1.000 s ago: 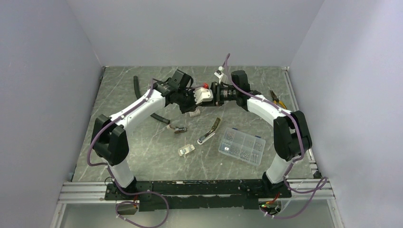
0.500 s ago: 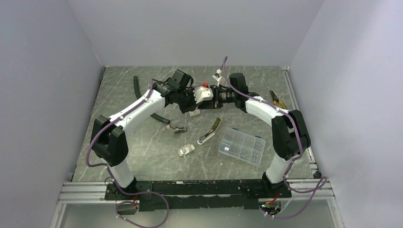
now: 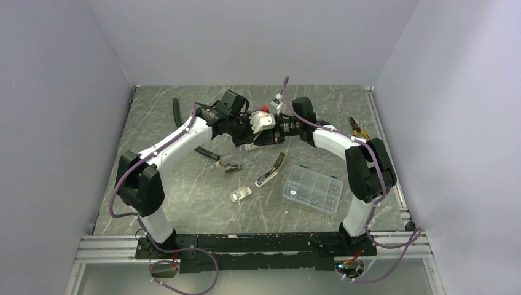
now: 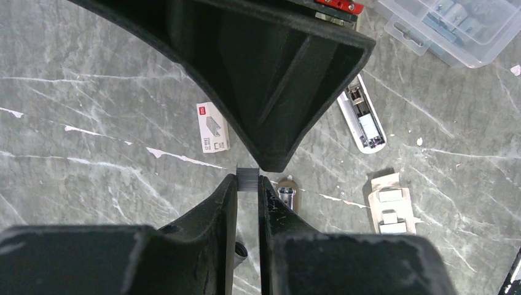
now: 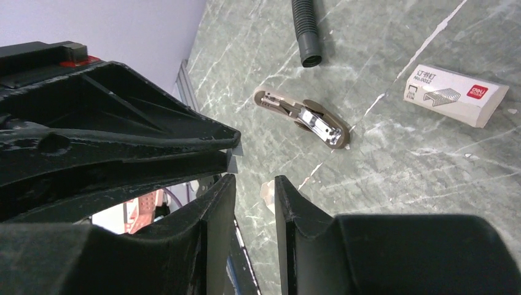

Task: Load the staples into the stapler
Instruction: Pick up the staple from the center of the board.

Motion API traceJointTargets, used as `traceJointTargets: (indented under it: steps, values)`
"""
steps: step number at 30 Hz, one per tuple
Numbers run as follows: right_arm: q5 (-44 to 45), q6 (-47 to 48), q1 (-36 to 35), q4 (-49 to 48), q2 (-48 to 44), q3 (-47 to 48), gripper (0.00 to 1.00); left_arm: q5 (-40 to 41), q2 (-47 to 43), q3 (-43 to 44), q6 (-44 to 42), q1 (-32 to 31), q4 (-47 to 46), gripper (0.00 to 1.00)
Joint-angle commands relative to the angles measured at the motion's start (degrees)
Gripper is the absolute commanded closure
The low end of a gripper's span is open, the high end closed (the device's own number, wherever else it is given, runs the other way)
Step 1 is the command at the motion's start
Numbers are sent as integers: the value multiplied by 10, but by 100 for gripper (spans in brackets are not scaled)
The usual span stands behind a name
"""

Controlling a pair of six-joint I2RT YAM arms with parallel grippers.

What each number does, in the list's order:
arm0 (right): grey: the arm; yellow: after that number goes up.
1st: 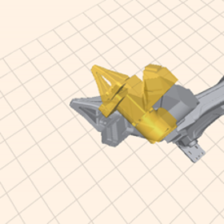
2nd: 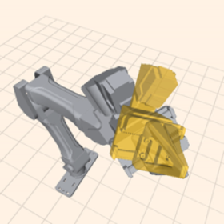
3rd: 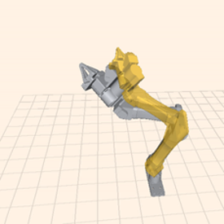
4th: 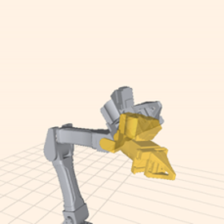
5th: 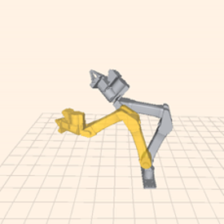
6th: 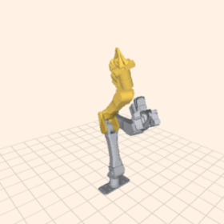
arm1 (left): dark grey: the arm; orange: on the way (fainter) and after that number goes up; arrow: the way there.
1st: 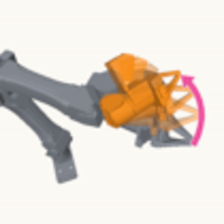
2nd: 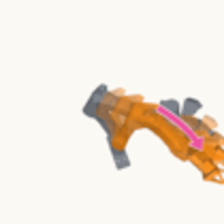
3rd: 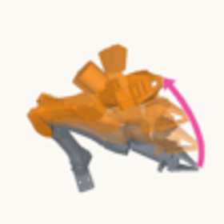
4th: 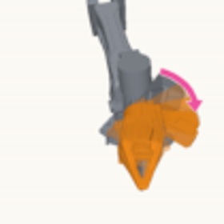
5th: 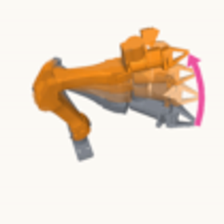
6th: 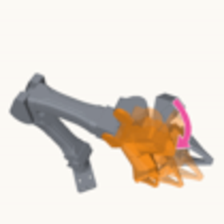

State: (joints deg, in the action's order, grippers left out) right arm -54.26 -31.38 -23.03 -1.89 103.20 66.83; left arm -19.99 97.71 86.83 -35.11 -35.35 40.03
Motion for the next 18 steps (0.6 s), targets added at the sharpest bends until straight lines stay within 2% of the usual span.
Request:
traceJointTargets:
  steps: [1, 6, 18]
  values:
    - [-22, -10, -1, -48, -10, 13, 67, -16, -26, -4, 6, -4, -11, 83]
    - [-27, -22, 0, -80, -22, -9, 67, -19, -27, -6, 7, -3, -13, 83]
    - [-29, -28, 0, -85, -12, 2, 72, -30, -31, -9, 9, -4, -17, 84]
